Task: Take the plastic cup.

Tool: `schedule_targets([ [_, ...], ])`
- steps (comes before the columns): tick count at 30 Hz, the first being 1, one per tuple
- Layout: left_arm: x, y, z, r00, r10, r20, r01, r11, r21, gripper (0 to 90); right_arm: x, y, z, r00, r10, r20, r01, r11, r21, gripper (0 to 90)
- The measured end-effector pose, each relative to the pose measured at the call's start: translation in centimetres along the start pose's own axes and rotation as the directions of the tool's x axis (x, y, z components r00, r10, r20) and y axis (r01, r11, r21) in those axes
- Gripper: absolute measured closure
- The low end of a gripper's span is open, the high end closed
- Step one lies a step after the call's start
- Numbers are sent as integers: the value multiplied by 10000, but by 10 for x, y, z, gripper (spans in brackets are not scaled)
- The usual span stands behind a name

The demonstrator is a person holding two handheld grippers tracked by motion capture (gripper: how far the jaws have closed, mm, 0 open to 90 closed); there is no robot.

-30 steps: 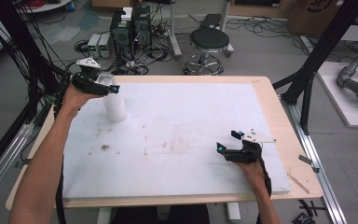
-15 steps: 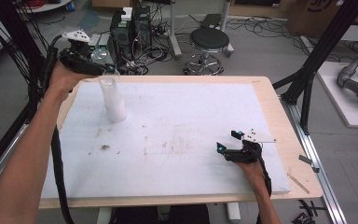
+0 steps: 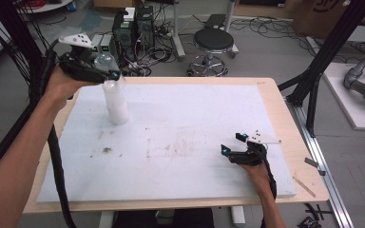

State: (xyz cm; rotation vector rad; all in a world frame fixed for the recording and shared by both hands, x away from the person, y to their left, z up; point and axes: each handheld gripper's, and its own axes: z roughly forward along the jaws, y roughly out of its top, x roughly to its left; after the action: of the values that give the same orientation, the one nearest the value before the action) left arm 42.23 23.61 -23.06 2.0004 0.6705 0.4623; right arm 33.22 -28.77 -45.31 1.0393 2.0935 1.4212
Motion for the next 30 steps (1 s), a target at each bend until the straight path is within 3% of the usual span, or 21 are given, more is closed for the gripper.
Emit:
schedule_targets([
  [4,-21,-11,4,9977,333,586,-330,9994,-72,388,1,0,0,10000,-24,44,24,10000,29,152],
  [6,-39,-19,7,9946,436,942,-405,9986,-347,388,1,0,0,10000,-42,79,42,10000,28,152],
  [7,-39,-19,7,9946,436,942,-405,9986,-347,388,1,0,0,10000,-42,79,42,10000,28,152],
  [11,-60,-30,11,9838,702,1650,-579,9952,-783,388,1,0,0,9999,-49,89,49,10000,10,152],
  [14,-73,-40,17,9779,914,1878,-755,9931,-901,387,1,0,1,9999,-112,71,112,9999,62,152],
  [18,-87,-52,25,9715,844,2215,-572,9903,-1265,388,1,0,1,9999,-95,83,94,9999,49,152],
  [20,-98,-60,31,9628,876,2557,-496,9872,-1513,388,1,0,1,9999,-102,68,102,9999,74,152],
  [21,-98,-60,31,9628,876,2557,-496,9872,-1513,388,1,0,1,9999,-102,68,102,9999,74,152],
  [24,-109,-68,38,9532,1081,2824,-643,9850,-1603,388,1,0,1,9999,-129,3,129,9999,102,152],
  [30,-123,-83,50,9296,1078,3526,-385,9795,-1979,389,3,0,1,9993,-366,-81,367,9992,134,152],
])
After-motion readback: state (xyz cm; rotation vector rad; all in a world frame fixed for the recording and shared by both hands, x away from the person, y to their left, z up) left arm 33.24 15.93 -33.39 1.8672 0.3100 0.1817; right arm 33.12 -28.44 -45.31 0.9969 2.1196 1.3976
